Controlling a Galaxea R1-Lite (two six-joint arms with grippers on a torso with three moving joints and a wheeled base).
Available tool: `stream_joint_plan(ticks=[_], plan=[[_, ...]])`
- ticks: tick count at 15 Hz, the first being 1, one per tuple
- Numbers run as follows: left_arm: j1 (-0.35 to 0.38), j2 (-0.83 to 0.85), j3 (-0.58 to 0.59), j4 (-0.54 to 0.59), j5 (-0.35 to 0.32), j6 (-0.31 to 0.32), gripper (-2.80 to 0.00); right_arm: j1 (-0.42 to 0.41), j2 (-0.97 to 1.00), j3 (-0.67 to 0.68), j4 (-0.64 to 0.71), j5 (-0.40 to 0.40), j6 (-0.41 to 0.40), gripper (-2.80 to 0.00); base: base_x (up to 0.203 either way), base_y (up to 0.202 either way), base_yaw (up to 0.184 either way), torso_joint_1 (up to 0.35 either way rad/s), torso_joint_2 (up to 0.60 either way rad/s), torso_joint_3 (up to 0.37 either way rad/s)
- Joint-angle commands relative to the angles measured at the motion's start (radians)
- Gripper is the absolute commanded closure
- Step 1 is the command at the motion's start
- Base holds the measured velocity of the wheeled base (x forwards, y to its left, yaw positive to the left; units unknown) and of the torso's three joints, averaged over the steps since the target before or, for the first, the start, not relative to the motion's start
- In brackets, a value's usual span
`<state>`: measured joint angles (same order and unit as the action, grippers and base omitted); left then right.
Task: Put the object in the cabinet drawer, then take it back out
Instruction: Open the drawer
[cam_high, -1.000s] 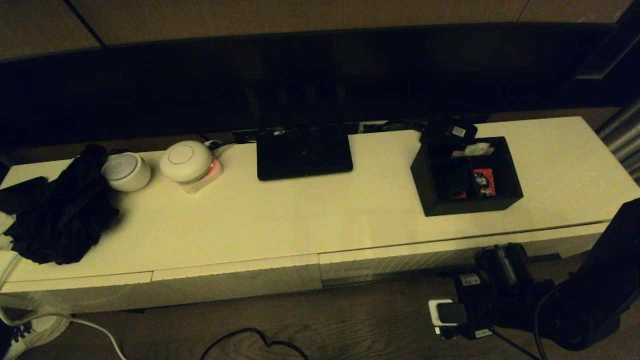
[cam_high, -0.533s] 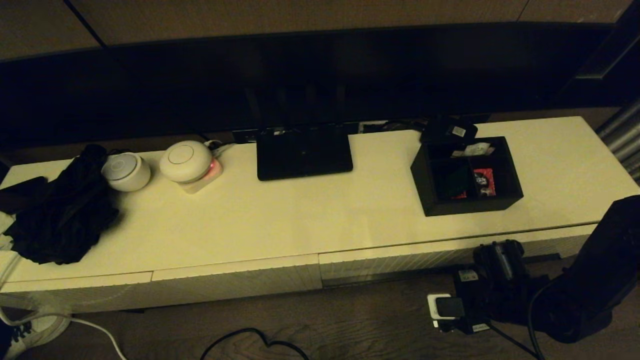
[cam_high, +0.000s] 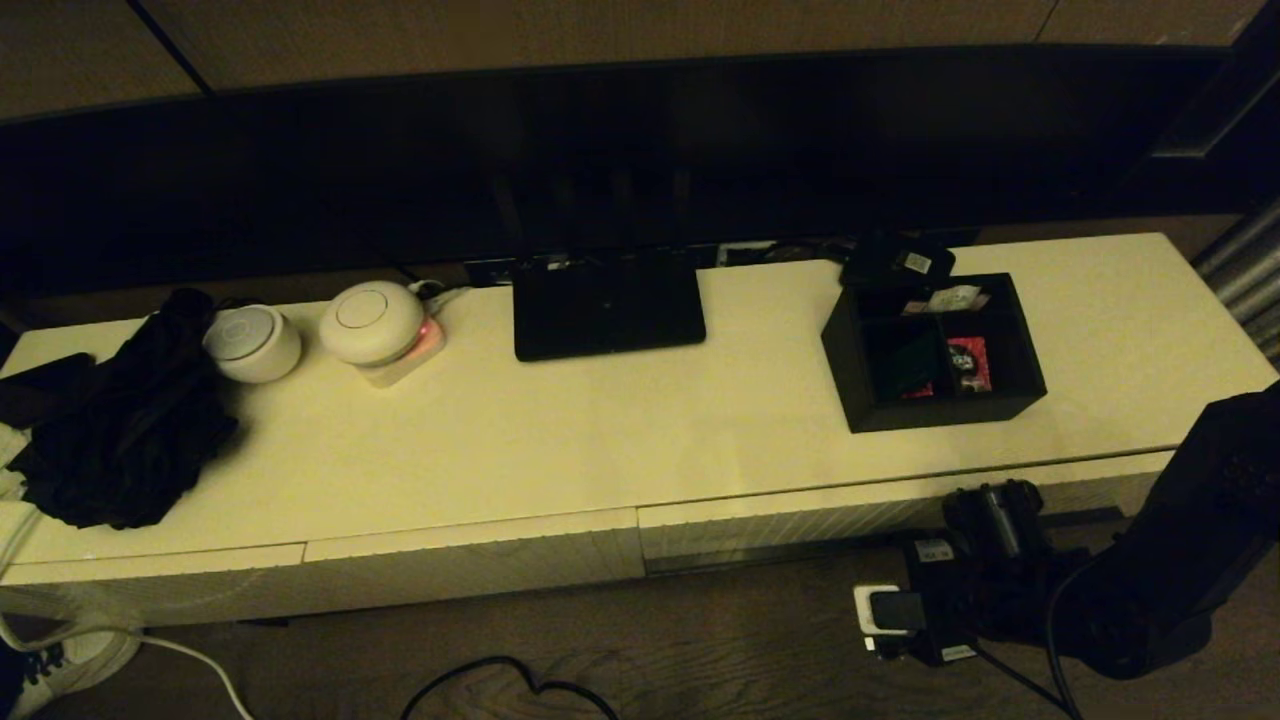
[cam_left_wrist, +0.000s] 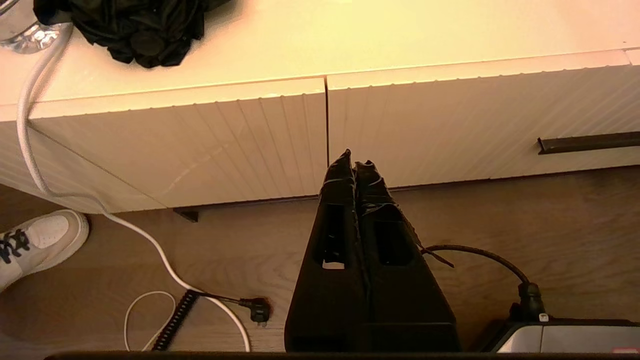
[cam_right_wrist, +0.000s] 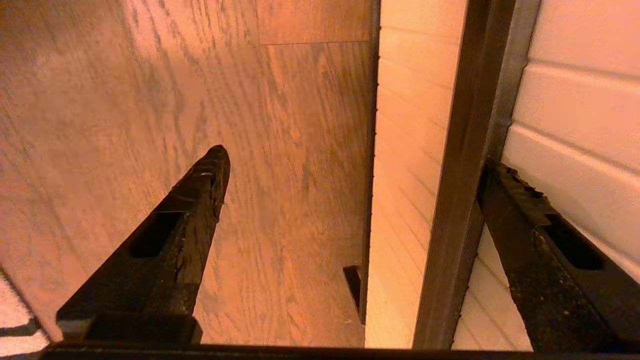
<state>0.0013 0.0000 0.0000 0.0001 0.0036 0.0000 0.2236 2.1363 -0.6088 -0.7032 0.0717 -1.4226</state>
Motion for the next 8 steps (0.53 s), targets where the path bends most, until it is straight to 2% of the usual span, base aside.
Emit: stream_joint_plan(ticks=[1,8], plan=[[0.0,0.0,0.003,0.0,0.001,0.0,0.0,0.002,-0.039,0.025,0.003,0.002,-0.007,-2.8,0.0,0.0,0.0,0.0,0.0,0.0],[0.0,0.0,0.003,0.0,0.0,0.0,0.0,0.002,-0.059,0.094,0.013,0.0,-0.004,-2.8,0.0,0.0,0.0,0.0,0.0,0.0]])
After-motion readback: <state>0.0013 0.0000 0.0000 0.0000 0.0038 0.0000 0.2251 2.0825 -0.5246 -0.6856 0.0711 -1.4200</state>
